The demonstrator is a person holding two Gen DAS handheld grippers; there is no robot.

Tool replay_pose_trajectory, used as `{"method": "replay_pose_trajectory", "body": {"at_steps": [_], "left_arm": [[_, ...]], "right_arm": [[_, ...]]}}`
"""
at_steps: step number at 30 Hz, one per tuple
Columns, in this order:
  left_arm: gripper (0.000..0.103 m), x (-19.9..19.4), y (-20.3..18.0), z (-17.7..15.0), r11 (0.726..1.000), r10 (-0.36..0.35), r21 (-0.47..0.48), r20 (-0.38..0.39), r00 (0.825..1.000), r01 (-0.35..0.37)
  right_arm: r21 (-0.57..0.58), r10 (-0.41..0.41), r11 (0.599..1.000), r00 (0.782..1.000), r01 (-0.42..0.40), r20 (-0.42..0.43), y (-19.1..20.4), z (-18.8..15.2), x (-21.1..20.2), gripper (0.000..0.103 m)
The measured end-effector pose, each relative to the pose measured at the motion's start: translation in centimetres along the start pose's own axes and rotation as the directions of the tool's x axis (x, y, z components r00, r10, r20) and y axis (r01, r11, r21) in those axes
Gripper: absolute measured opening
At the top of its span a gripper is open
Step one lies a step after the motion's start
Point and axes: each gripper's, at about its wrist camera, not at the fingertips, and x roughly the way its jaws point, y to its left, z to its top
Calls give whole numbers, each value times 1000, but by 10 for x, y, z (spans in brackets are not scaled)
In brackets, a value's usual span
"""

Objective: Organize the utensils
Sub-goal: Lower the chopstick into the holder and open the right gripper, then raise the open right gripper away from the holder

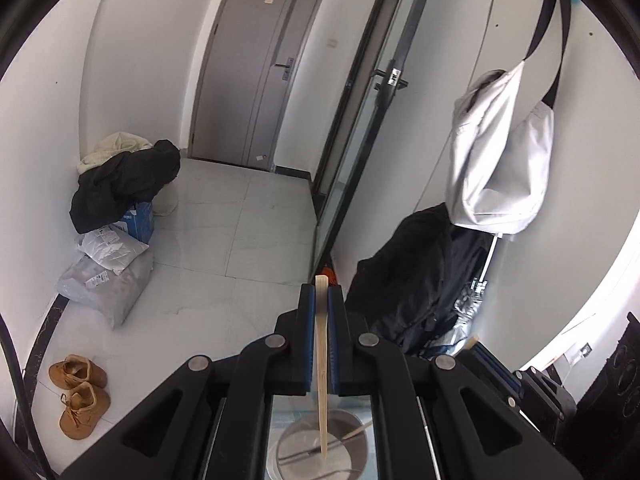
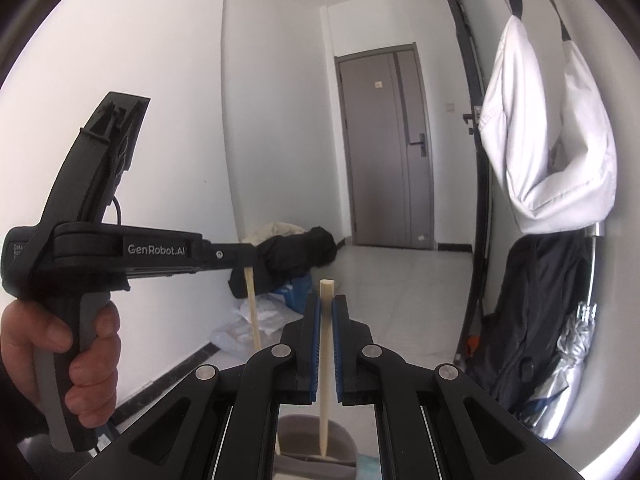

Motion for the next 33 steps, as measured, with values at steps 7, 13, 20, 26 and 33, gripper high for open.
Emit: {"method": "replay_pose_trajectory", "body": {"at_steps": [7,13,20,26,33], "left_arm": [[2,14,14,-6,1000,-12,-16,63,998,13],[3,33,19,-18,1000,-12,11,1,1000,12],[40,40,32,-18,999,46,-12,-122,992,-47],[67,10,41,-19,992,124,-27,-78,989,-127],[75,-30,40,-32,976,215,-30,-28,976,-216]], "right_arm": [[-21,22,1000,1000,-22,-3,-1,-17,18,5],[-55,58,997,996,-61,-64,1,-26,35,5],[-46,100,993,987,-106,-130,7,-34,40,11],[26,82,997,988,-79,-134,-1,-44,20,34],[106,6,994,991,8,-131,-5,-59,-16,55]]}}
